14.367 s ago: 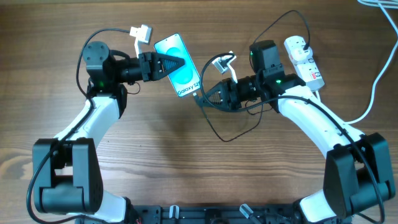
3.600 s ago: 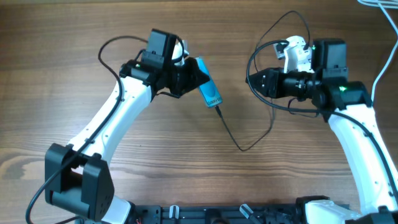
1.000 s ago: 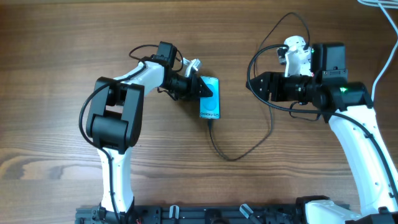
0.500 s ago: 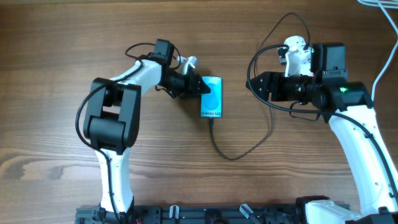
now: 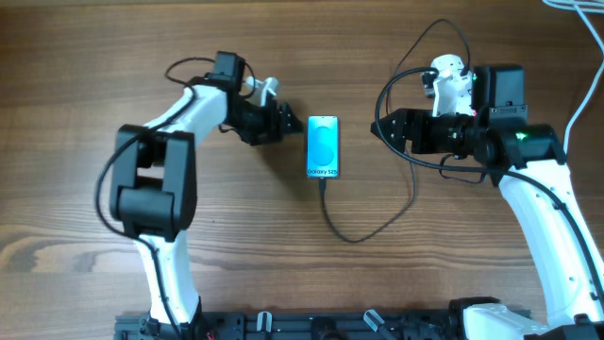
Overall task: Plug charger to phone and switch on socket
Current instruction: 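Open the left gripper and retract it toward its base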
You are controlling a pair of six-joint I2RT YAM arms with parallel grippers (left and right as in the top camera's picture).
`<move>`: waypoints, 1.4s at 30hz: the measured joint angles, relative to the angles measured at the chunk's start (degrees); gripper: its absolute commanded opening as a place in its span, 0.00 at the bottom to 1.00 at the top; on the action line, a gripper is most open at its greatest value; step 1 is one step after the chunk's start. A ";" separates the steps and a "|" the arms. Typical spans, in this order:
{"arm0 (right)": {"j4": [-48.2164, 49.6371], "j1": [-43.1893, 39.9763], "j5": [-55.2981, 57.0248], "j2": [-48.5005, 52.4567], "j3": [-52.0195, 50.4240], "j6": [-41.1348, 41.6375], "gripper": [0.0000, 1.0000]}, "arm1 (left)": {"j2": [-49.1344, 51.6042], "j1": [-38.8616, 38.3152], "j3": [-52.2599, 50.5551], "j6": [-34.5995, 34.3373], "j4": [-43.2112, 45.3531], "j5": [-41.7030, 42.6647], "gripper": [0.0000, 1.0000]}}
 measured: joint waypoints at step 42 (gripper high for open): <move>3.15 0.00 2.80 0.04 0.00 3.37 0.85 | -100.39 2.82 -13.11 -8.17 -33.18 -33.09 1.00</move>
